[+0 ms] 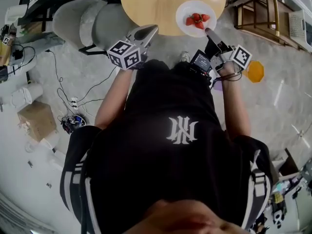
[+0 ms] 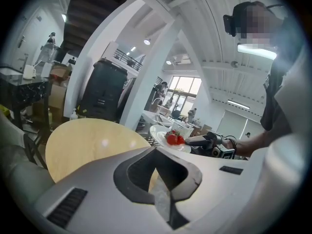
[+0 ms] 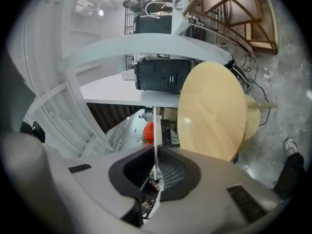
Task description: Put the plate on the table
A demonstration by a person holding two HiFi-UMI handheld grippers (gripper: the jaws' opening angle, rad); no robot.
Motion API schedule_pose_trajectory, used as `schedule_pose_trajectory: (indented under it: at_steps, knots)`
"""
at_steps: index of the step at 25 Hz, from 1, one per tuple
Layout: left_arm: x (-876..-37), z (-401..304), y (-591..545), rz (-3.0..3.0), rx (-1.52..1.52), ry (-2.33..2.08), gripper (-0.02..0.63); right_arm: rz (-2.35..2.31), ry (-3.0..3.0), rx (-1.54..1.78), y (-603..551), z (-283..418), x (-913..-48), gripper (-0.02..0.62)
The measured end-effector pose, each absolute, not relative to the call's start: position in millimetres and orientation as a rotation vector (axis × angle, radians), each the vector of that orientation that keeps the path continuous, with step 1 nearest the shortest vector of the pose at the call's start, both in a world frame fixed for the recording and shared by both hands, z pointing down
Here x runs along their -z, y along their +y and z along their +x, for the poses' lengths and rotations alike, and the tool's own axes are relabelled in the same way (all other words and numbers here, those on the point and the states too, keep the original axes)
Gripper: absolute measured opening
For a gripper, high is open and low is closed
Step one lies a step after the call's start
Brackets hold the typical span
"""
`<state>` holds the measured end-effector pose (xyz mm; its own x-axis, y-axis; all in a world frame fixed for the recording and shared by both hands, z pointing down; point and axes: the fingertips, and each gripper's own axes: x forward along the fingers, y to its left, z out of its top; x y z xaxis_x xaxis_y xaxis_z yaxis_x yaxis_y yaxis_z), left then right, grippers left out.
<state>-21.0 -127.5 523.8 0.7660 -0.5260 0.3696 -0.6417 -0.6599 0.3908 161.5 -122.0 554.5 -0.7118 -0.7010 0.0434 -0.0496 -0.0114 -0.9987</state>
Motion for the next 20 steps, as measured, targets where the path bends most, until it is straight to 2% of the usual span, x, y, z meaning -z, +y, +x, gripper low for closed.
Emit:
schedule_pose_trajectory:
  at_steps: [9,20]
  knots:
    - [-517.2,-28.8,-170.8,2.454,-0.333,-0.896,0.012,-0.783,1.754,1.763,-157.4,170.1,-552.0,0.026]
    - [-526.3,-53.0,-229.3,2.493,-0.271,-0.793,0.012,-0.896,1.744,1.711,-200.7,148.0,-539.5,0.026]
